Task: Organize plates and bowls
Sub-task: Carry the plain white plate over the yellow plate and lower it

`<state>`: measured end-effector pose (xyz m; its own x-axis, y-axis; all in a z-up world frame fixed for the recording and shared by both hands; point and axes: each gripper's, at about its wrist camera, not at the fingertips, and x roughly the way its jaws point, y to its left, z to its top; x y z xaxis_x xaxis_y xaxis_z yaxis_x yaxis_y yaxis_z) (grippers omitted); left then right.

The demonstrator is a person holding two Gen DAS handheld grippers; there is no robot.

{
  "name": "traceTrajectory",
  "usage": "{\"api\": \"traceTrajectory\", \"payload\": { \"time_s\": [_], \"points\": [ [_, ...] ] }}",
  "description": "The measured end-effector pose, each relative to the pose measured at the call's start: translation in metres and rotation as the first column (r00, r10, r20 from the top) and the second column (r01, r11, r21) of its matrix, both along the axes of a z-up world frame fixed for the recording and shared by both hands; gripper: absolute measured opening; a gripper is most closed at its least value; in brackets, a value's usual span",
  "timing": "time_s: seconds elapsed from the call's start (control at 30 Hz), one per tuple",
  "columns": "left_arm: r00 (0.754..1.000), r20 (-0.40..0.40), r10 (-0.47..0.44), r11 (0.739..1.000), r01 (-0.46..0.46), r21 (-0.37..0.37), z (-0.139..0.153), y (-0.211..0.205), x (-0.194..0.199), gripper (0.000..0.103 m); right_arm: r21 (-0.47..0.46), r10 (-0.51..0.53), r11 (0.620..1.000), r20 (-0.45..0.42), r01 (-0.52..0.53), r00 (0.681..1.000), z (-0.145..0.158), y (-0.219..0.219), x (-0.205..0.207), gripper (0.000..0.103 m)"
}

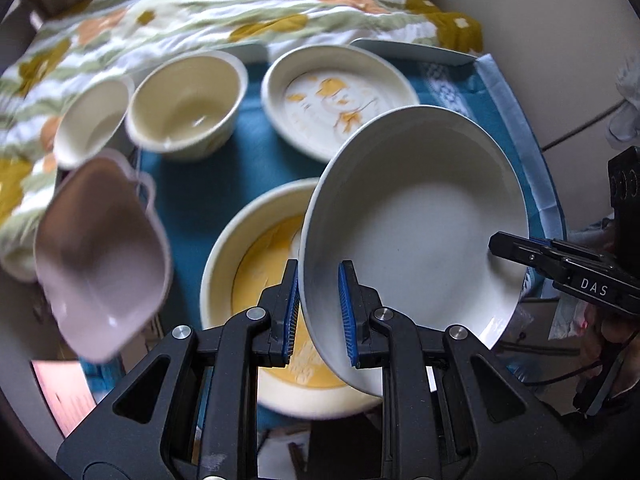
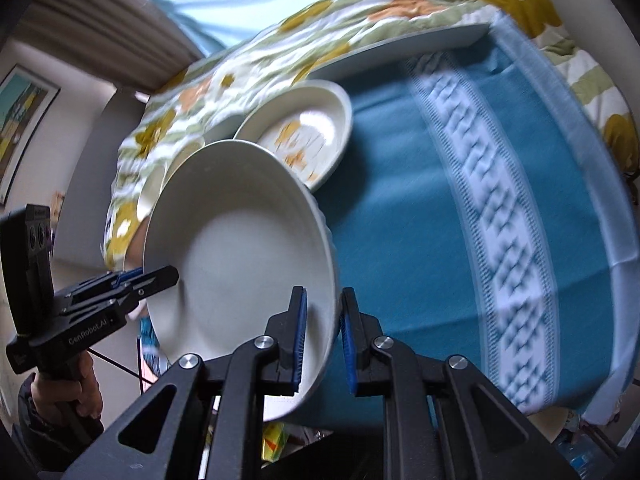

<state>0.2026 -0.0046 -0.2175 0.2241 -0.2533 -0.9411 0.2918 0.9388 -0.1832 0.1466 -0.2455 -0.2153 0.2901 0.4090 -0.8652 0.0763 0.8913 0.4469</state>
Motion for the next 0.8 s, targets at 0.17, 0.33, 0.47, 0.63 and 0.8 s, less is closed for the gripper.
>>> {"api": "traceTrajectory", "payload": {
  "time_s": [0.17, 0.33, 0.47, 0.63, 0.8],
  "points": [
    [0.993, -0.017, 0.115, 0.993, -0.115, 0.009, -0.02, 0.019, -0.021, 0.017, -0.023, 0.078, 0.997, -0.042, -0.079, 0.996, -0.016, 0.022, 0.005, 0.015],
    [0.982, -0.031, 0.187, 0.982, -0.186, 0.022, -0.041, 0.029, -0.029, 0.017, -0.062, 0.149, 0.986, -0.05, -0.152, 0.988, -0.023, 0.036, 0.012, 0.015],
    [0.974, -0.03, 0.222, 0.975, -0.222, 0.021, -0.05, 0.034, -0.032, 0.017, -0.084, 0.18, 0.979, -0.052, -0.184, 0.982, -0.029, 0.045, 0.015, 0.015],
    [0.969, -0.03, 0.244, 0.97, -0.243, 0.023, -0.053, 0.034, -0.027, 0.017, -0.093, 0.203, 0.974, -0.057, -0.208, 0.977, -0.032, 0.048, 0.017, 0.015],
    [0.966, -0.028, 0.256, 0.967, -0.255, 0.025, -0.055, 0.038, -0.026, 0.017, -0.104, 0.223, 0.968, -0.056, -0.228, 0.973, -0.033, 0.05, 0.019, 0.015]
  ]
}}
